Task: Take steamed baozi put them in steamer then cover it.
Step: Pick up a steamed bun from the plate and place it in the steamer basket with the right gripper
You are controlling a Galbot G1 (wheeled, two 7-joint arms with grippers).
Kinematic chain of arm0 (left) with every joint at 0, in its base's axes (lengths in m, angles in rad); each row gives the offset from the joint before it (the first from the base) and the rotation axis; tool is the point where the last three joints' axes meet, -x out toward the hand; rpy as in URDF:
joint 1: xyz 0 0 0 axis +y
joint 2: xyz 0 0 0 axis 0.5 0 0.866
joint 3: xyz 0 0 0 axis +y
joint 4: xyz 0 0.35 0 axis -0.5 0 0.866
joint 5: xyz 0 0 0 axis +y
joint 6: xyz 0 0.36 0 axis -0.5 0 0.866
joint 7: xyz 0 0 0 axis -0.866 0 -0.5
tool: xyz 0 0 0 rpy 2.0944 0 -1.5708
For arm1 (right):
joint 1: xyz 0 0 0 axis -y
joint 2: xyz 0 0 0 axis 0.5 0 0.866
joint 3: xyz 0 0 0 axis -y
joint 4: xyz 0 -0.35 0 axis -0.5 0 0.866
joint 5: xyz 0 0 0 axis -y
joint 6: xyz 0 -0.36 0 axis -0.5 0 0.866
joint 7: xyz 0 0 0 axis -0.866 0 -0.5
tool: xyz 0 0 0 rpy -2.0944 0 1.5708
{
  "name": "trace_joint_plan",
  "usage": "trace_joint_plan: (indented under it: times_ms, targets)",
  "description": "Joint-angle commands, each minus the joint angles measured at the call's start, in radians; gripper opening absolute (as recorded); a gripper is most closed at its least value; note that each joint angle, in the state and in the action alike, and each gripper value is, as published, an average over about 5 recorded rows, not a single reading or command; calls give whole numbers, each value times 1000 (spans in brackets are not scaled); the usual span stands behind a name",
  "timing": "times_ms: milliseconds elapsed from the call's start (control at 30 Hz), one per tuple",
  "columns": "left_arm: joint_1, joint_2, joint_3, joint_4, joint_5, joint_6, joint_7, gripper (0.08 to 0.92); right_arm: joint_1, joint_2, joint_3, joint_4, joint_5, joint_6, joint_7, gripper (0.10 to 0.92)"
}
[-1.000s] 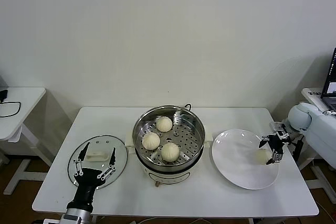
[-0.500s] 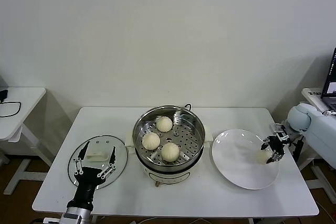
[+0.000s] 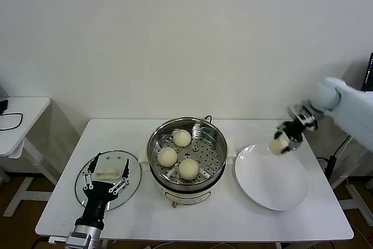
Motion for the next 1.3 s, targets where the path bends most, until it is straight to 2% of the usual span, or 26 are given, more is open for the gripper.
trace_joint_plan:
  times_ms: [33,267,533,733,1300]
  targets:
    - [-8,5,8,4,-7,-1,-2,823,378,193,-259,165,350,-104,3,621]
    - [-8,2,13,10,-7,-7,-2,823,387,327,-309,199,414,-164,55,620]
    - [-11,-4,13,5,-7,-7,-3,823,313,425,-345,195,346,-216,107,619]
    - [-8,-10,11,5,-8,-11,-4,823,239,452,-345,150,279,-227,120,619]
    - [-9,-20,8,10,-10,-13,-5,823,141,487,-347,67,229,-217,153,625]
